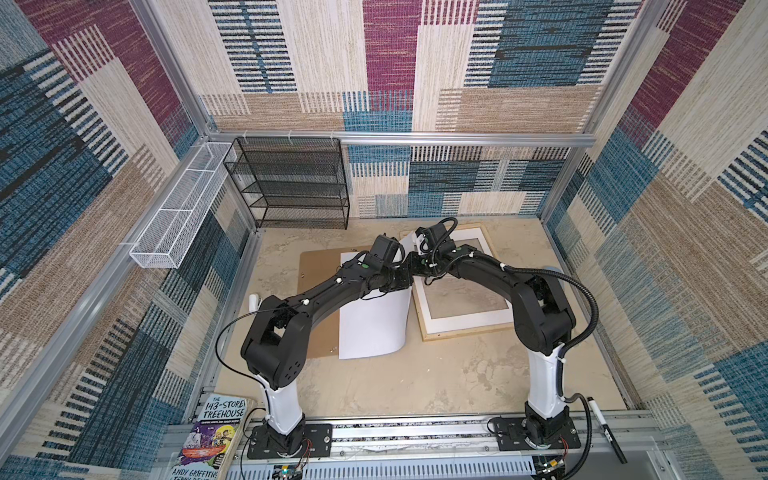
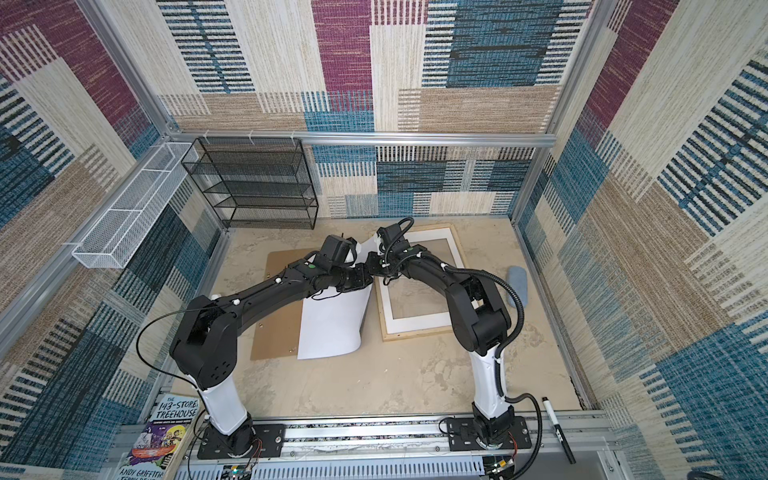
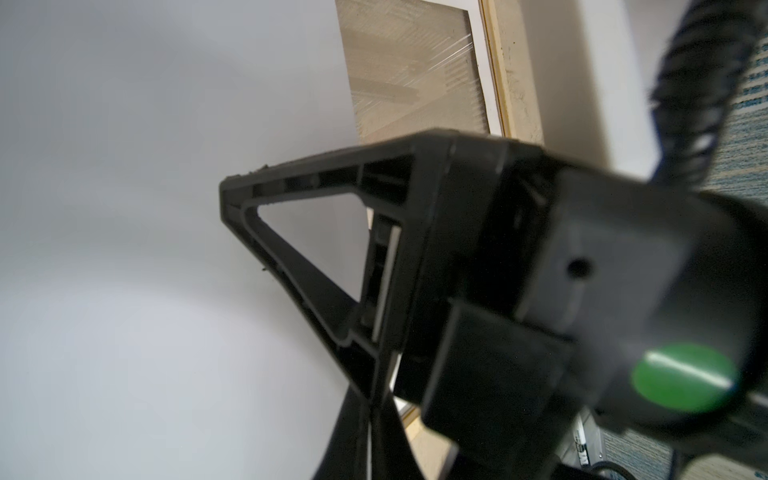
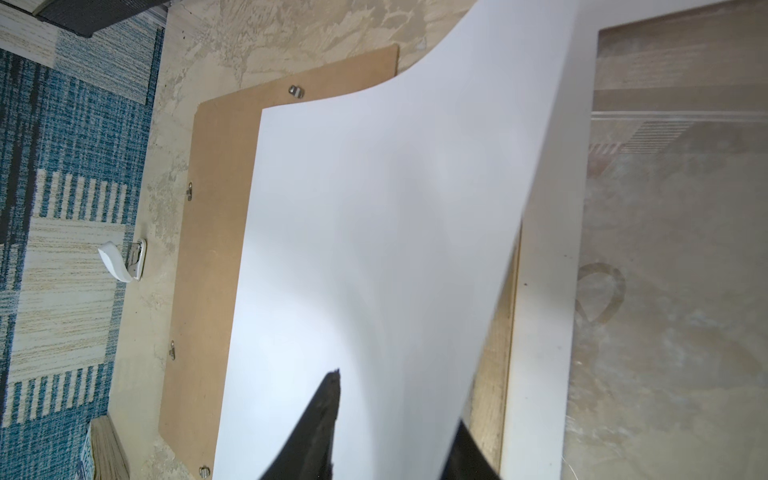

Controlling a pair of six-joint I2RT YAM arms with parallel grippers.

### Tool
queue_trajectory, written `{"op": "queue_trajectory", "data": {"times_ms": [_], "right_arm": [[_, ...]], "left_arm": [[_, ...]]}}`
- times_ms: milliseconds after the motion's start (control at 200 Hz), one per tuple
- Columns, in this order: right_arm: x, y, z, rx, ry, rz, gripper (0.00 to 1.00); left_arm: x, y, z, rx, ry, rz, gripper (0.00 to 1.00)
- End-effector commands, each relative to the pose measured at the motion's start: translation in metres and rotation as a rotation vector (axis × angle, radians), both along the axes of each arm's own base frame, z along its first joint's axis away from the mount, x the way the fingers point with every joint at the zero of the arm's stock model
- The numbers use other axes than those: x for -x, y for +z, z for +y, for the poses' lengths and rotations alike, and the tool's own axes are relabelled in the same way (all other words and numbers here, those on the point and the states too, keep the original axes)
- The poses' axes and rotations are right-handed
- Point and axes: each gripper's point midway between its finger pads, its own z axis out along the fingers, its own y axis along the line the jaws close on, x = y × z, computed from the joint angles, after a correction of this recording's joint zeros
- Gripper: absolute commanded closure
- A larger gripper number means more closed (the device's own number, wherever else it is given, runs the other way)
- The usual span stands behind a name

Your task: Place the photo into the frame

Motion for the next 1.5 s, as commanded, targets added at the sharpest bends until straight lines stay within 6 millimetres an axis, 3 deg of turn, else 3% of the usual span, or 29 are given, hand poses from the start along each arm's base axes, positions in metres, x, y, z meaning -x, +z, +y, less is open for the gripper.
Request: {"op": "queue_trajectory", "data": {"times_ms": [0, 235, 350, 716, 866, 1292, 1492], "right_arm": [[-0.004, 0.006, 0.001, -0.014, 0.005, -0.024, 0.65], [-0.005, 0.007, 0.000, -0.019, 0.006, -0.022, 0.66], [-0.005, 0.007, 0.000, -0.022, 0.009, -0.023, 0.81], [-0.005, 0.006, -0.001, -0.026, 0.014, -0.023, 0.81], [-0.004, 0.002, -0.002, -0.031, 0.022, -0.019, 0.89], [0.002, 0.014, -0.005, -0.016, 0.120, -0.093, 0.99], [0.006, 0.025, -0.028, 0.006, 0.192, -0.139, 1.00]], "left_arm": [[0.001, 0.004, -0.002, 0.009, -0.008, 0.003, 0.92], [0.001, 0.006, -0.004, 0.016, -0.016, 0.001, 0.87], [0.002, 0.006, -0.004, 0.018, -0.017, -0.001, 0.86], [0.002, 0.008, -0.003, 0.016, -0.016, -0.004, 0.86], [0.002, 0.011, 0.000, 0.008, -0.009, -0.015, 0.86], [0.003, 0.012, 0.032, -0.090, 0.060, -0.046, 0.80], [0.004, 0.006, 0.051, -0.117, 0.091, -0.043, 0.69]]}}
